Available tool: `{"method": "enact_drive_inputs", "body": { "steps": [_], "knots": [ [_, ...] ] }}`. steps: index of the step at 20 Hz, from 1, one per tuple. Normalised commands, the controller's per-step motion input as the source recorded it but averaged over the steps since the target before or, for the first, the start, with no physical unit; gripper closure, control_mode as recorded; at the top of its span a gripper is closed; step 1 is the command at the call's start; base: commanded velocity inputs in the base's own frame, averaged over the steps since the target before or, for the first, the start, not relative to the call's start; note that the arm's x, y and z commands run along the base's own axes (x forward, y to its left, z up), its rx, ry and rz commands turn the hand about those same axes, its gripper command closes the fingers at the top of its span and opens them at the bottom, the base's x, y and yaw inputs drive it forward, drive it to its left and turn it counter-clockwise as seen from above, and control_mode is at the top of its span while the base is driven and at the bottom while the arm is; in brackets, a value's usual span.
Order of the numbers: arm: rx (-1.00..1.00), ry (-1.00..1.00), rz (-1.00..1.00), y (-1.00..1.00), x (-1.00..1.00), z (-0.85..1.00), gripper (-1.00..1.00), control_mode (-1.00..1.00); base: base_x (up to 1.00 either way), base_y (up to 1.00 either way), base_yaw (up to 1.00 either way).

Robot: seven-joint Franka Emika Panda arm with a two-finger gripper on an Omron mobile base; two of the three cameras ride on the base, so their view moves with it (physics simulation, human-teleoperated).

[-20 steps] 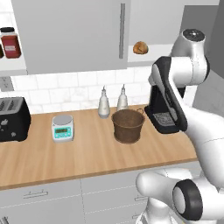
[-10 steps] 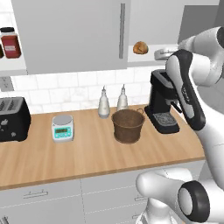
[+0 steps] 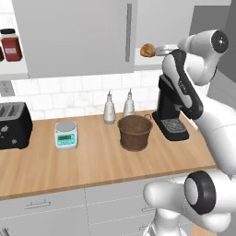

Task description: Open the cabinet, pick up the bread from the cabinet and place it in the basket. Then move the basket to the dining counter.

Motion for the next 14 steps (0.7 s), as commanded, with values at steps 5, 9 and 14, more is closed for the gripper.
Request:
{"method": "enact_drive_inputs", "body": {
  "steps": [5,9,14],
  "knots": [
    [0.0,0.25,-0.06,-0.18,0.58,0.0,-1.0,-1.0,0.0,0.0,0.0],
    [0.01,0.06,0.0,-0.13,0.57,0.0,-1.0,-1.0,0.0,0.0,0.0],
    [0.0,0.0,0.01,0.0,0.3,-0.11,-1.0,-1.0,0.0,0.0,0.0]
  ]
}}
